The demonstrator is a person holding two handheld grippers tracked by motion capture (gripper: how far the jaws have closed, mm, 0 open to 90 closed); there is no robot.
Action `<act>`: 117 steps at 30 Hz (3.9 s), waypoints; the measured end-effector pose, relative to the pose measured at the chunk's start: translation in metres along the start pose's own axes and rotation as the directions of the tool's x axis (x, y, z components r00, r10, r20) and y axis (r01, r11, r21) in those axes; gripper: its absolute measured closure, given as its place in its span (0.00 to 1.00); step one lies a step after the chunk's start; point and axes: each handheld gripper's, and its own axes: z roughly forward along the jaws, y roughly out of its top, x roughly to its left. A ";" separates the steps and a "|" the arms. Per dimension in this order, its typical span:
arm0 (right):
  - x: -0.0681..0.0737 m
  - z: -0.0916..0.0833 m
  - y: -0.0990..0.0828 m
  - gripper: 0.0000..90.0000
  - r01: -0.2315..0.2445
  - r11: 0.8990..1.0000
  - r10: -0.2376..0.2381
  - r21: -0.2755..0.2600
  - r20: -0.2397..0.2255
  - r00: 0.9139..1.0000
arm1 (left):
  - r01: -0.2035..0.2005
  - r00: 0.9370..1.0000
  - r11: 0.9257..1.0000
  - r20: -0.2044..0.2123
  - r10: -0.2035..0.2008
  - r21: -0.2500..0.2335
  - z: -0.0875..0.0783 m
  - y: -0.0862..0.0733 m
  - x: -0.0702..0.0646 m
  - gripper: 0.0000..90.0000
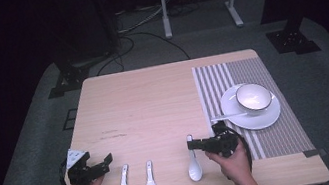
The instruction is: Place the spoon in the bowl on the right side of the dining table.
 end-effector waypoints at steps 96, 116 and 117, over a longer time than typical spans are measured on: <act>-0.099 -0.163 0.103 0.94 -0.254 0.869 0.309 -0.424 0.066 0.949 | 0.002 1.000 1.000 -0.010 -0.002 -0.006 -0.001 0.000 0.000 0.06; -0.141 -0.174 0.101 0.94 -0.308 0.782 0.430 -0.542 0.112 0.896 | 0.008 1.000 1.000 -0.007 -0.008 -0.009 -0.001 -0.001 0.001 0.06; -0.143 -0.174 0.100 0.94 -0.315 0.773 0.441 -0.550 0.109 0.891 | 0.008 1.000 1.000 -0.007 -0.008 -0.009 -0.001 -0.001 0.001 0.06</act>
